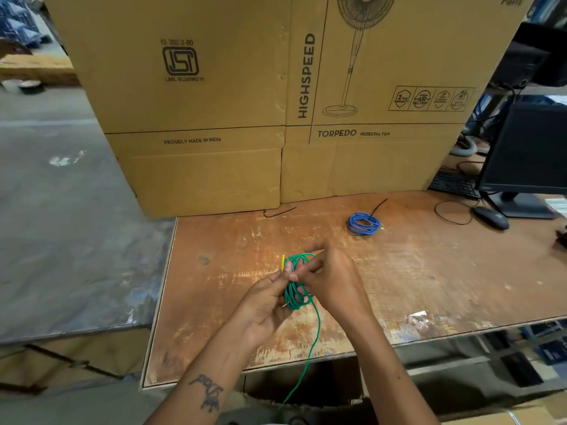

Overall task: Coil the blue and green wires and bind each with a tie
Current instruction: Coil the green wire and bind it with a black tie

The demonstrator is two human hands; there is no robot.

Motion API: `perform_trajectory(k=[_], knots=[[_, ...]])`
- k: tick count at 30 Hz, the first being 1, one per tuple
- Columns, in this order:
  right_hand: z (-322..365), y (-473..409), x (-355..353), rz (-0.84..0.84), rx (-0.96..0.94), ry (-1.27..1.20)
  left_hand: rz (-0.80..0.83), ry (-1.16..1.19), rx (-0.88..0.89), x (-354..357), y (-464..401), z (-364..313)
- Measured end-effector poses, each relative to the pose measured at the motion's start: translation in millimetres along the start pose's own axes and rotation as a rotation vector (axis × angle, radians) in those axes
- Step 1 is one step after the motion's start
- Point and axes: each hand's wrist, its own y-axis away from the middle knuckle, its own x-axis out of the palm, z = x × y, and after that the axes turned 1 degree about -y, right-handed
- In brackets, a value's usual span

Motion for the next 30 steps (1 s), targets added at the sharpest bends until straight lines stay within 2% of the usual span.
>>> perform_trajectory(k=[4,8,12,15,20,22,24,27,30], knots=[[-10.1,4.0,1.6,-0.040,0.028,-0.035,-0.003,-0.080,0.069,-4.3,2.7,-7.8],[-29.0,19.3,9.6,0.120,-0.040,-0.043,-0.043,0.007,0.148,2.8,5.4,-11.5],[-60.5,30.6,27.2,0.154,-0.087,-0.143,-0.024,0.074,0.185,8.3,6.8,-19.0],[-81.5,29.3,35.7,0.324,-0.065,-0.285,-0.010,0.090,0.188,11.4,10.5,-28.2],[-110.1,20.5,25.8,0.696,0.113,-0.659,-0.005,0.122,0.225,6.0,9.4,-57.8],[-123.9,16.6,19.6,0.752,0.219,-0.829,-0.005,0.054,0.265,0.3,8.3,-70.7],[-127.4,6.8,15.2,0.657,0.375,-0.963,-0.007,-0.146,0.317,-6.7,7.9,-76.4],[-107.1,-14.7,12.9,0.394,0.567,-1.006,0.044,-0.540,0.400,-13.9,9.3,-69.0],[-72.4,-36.3,7.0,0.219,0.626,-1.031,0.119,-0.887,0.436,-15.5,6.1,-49.9]])
